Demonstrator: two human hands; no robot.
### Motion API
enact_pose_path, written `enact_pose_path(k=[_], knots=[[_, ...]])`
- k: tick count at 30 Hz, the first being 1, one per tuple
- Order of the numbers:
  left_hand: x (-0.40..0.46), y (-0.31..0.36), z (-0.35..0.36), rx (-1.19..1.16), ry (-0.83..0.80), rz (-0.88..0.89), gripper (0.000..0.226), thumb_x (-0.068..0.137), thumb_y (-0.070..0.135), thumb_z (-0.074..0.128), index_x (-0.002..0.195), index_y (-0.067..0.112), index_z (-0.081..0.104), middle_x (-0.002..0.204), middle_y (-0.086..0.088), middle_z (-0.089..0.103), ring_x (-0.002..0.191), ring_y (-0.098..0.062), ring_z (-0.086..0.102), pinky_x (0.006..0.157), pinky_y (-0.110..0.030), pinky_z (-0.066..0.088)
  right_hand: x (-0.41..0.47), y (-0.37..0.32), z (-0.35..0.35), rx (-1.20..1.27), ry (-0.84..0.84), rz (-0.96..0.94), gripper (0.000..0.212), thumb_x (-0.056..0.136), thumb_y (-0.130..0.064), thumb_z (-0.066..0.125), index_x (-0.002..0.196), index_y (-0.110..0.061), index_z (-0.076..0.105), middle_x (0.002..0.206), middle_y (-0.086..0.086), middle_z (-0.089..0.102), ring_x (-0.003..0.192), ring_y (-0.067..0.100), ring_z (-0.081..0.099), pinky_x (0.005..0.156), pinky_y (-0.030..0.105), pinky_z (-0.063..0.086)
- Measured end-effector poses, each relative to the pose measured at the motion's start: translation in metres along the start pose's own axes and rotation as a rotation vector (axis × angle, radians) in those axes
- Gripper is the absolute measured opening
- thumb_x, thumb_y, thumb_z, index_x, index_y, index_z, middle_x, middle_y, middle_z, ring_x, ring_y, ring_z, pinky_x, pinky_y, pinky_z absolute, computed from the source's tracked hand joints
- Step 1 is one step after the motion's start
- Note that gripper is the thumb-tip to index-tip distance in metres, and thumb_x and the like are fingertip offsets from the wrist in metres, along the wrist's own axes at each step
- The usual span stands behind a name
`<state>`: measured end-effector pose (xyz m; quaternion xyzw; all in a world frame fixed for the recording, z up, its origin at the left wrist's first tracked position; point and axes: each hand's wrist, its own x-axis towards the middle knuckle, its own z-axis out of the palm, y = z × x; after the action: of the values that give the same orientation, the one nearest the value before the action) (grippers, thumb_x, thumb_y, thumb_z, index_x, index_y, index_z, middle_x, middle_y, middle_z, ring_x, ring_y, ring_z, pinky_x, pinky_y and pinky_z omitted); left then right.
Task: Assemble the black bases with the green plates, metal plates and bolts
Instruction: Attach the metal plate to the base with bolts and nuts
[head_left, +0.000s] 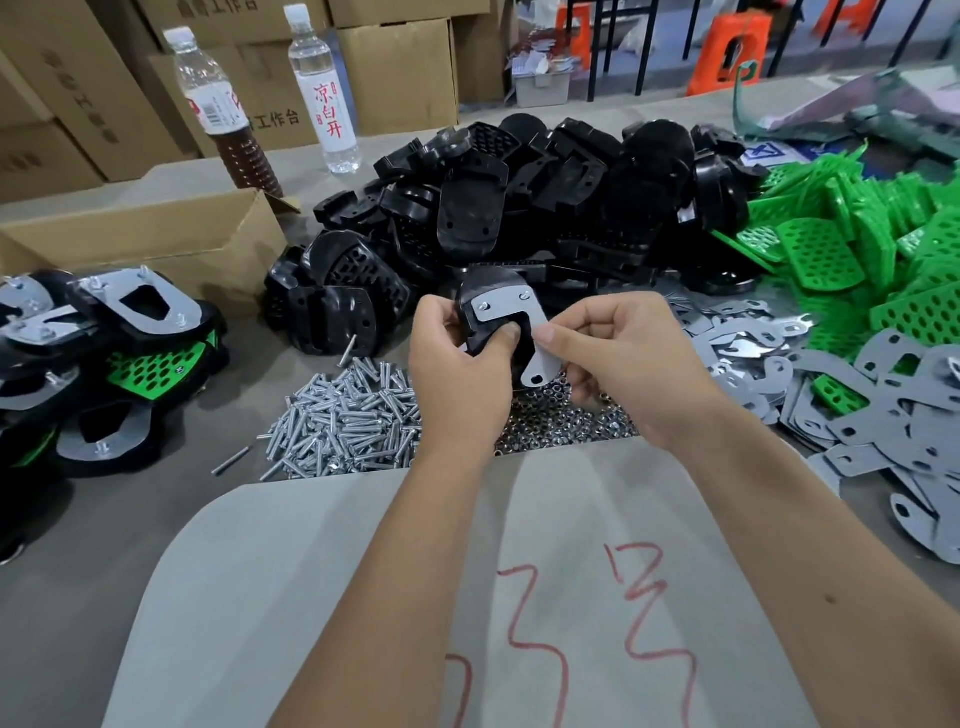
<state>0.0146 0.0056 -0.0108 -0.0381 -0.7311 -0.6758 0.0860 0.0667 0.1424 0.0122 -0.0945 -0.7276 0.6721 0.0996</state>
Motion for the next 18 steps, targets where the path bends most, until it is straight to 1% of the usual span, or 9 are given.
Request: enact_pose_path(k=[2, 4, 6, 8, 11, 14, 16, 18], knots=[[0.0001, 0.0001, -0.0006, 0.001, -0.002, -0.002, 0.028, 0.08, 0.016, 0.078, 0.091, 0.023, 0.053, 0.1, -0.009, 0.071, 0.095, -0.031, 0.071, 0.085, -0.058, 0.058, -0.0011, -0.0011, -0.0009, -0.003, 0.002, 0.009, 0.017, 0.093, -0.019, 0.079, 0.079, -0.011, 0.077, 0.055, 0.002, 0.063, 0.041, 0.015, 0.055, 0.039, 0.021, 0.042], [0.0001, -0.0002, -0.0012, 0.006, -0.009, 0.001, 0.028, 0.078, 0.018, 0.078, 0.092, 0.02, 0.054, 0.1, -0.01, 0.071, 0.094, -0.031, 0.07, 0.084, -0.058, 0.058, -0.0018, -0.0012, 0.0025, 0.005, 0.03, 0.013, 0.019, 0.094, -0.017, 0.078, 0.076, -0.01, 0.075, 0.052, 0.0, 0.062, 0.04, 0.012, 0.054, 0.038, 0.019, 0.042], [0.0003, -0.0007, -0.0018, 0.0, -0.025, -0.003, 0.032, 0.074, 0.02, 0.079, 0.095, 0.016, 0.055, 0.101, -0.013, 0.07, 0.095, -0.033, 0.07, 0.084, -0.058, 0.058, -0.003, -0.0017, 0.0056, 0.028, 0.048, 0.03, 0.021, 0.094, -0.015, 0.077, 0.074, -0.009, 0.073, 0.05, -0.003, 0.061, 0.04, 0.009, 0.054, 0.037, 0.017, 0.042], [0.0006, -0.0009, -0.002, -0.005, -0.056, -0.008, 0.037, 0.071, 0.022, 0.08, 0.097, 0.015, 0.055, 0.102, -0.013, 0.071, 0.095, -0.032, 0.07, 0.084, -0.055, 0.059, -0.004, -0.0029, 0.0054, 0.048, 0.05, 0.051, 0.022, 0.095, -0.014, 0.076, 0.074, -0.008, 0.073, 0.05, -0.003, 0.061, 0.04, 0.009, 0.056, 0.038, 0.017, 0.043], [-0.0006, -0.0004, -0.0028, -0.022, -0.106, -0.004, 0.042, 0.069, 0.023, 0.083, 0.099, 0.015, 0.054, 0.101, -0.01, 0.072, 0.093, -0.027, 0.072, 0.077, -0.043, 0.062, -0.004, -0.004, 0.0039, 0.053, 0.041, 0.054, 0.022, 0.094, -0.015, 0.077, 0.074, -0.008, 0.073, 0.051, -0.001, 0.061, 0.042, 0.012, 0.058, 0.04, 0.021, 0.048], [-0.002, -0.0007, -0.0034, -0.052, -0.144, 0.006, 0.045, 0.07, 0.021, 0.084, 0.102, 0.015, 0.053, 0.104, -0.01, 0.071, 0.096, -0.026, 0.072, 0.076, -0.037, 0.062, -0.0028, -0.0024, 0.0043, 0.051, 0.044, 0.05, 0.024, 0.095, -0.015, 0.077, 0.073, -0.008, 0.073, 0.053, -0.001, 0.061, 0.044, 0.01, 0.056, 0.047, 0.027, 0.055], [-0.0023, -0.0007, -0.0036, -0.043, -0.156, 0.024, 0.045, 0.072, 0.021, 0.084, 0.104, 0.016, 0.052, 0.106, -0.008, 0.07, 0.097, -0.023, 0.071, 0.077, -0.036, 0.061, -0.0023, -0.0016, 0.0042, 0.042, 0.048, 0.062, 0.025, 0.095, -0.017, 0.077, 0.07, -0.011, 0.074, 0.054, 0.001, 0.061, 0.044, 0.012, 0.058, 0.052, 0.034, 0.06], [-0.0024, -0.0007, -0.0039, -0.036, -0.168, 0.038, 0.045, 0.074, 0.02, 0.084, 0.104, 0.018, 0.052, 0.105, -0.006, 0.069, 0.094, -0.018, 0.069, 0.075, -0.031, 0.059, -0.002, -0.0011, 0.0036, 0.043, 0.056, 0.063, 0.025, 0.094, -0.017, 0.077, 0.071, -0.01, 0.074, 0.054, 0.003, 0.06, 0.043, 0.014, 0.059, 0.053, 0.035, 0.061]])
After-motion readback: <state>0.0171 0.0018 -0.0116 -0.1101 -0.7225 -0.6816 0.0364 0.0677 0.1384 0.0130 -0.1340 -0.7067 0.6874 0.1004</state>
